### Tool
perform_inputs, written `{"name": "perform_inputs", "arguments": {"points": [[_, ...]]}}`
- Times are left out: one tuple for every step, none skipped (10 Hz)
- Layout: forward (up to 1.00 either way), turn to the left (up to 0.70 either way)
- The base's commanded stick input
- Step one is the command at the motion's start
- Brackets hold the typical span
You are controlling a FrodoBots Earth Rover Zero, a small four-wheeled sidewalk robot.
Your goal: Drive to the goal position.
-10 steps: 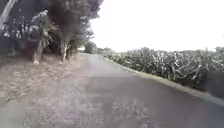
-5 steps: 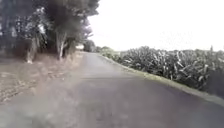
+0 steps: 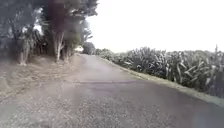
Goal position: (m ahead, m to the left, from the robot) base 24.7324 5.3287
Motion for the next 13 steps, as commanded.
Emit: {"name": "perform_inputs", "arguments": {"points": [[0.7, 0.0], [0.7, 0.02], [0.7, 0.02], [0.7, 0.02], [0.7, 0.02], [0.7, 0.01], [0.7, 0.02], [0.7, 0.02], [0.7, 0.0], [0.7, 0.01], [0.7, 0.02], [0.7, 0.01], [0.7, 0.02]]}}
